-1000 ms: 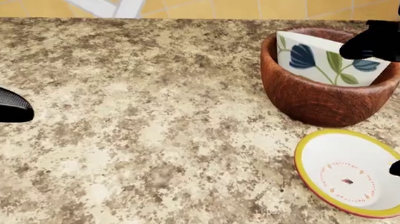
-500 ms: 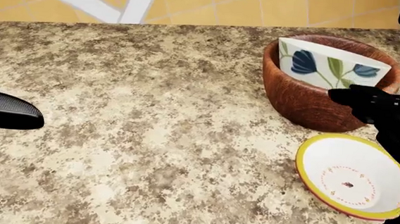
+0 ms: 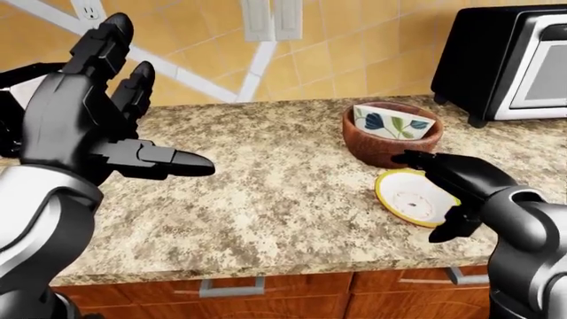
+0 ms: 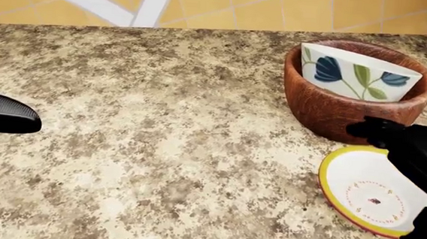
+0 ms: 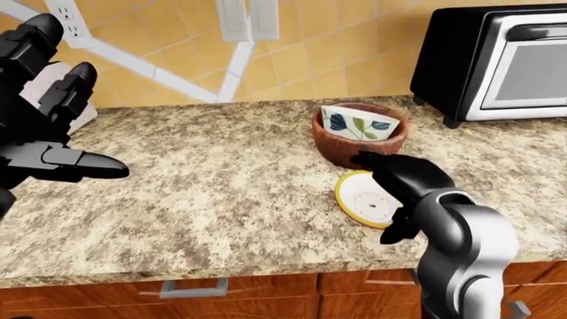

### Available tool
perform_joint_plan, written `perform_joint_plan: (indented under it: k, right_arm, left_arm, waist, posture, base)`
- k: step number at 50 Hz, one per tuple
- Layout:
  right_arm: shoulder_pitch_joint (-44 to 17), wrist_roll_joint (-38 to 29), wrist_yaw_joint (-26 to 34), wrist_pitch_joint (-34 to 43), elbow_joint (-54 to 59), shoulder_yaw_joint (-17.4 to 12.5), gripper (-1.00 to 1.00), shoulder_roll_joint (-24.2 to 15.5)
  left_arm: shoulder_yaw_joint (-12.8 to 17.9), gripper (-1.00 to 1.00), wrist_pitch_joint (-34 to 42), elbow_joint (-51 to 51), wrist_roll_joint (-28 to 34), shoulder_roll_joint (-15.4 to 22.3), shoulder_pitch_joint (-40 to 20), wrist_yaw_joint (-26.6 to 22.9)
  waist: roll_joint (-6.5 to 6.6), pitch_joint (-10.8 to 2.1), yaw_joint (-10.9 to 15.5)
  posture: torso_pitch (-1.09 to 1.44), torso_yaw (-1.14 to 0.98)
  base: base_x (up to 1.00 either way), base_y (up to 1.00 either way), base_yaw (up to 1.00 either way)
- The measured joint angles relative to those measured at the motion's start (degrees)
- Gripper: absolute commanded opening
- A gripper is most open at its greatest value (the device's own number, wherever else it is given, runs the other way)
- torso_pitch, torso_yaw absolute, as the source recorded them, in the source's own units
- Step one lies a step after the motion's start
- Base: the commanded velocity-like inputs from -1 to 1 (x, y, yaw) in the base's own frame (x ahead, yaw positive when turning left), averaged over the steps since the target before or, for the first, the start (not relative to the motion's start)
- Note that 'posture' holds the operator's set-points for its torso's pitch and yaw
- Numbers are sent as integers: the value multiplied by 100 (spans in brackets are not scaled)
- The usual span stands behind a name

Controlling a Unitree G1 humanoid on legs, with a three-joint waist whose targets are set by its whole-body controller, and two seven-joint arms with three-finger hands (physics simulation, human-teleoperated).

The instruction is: Stack the bowls from largest to smallest.

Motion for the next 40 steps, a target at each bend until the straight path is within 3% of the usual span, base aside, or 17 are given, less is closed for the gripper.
perform_joint_plan:
  k: [15, 30, 33, 40]
  right_arm:
    - [-184, -196, 313, 27, 427, 86, 51, -105]
    - [-174, -384, 8, -116, 804, 237, 47, 45]
    - [-198, -418, -39, -130, 915, 261, 29, 50]
    - [-324, -452, 263, -61, 1037, 326, 11, 10]
  left_arm:
    - [-21, 100, -39, 22, 191, -71, 22, -133]
    - [22, 100, -22, -23, 205, -94, 81, -175]
    - [-2, 100, -48, 10, 255, -104, 85, -203]
    - [-23, 100, -77, 29, 394, -153, 99, -289]
  waist:
    - [-12, -14, -2]
    - [-53, -66, -8]
    - [-75, -79, 11]
    - [-91, -50, 66]
  posture:
    - [-26, 0]
    - [-26, 0]
    - [-26, 0]
    - [-26, 0]
  base:
    - [0, 0, 0]
    - [0, 0, 0]
    - [0, 0, 0]
    - [0, 0, 0]
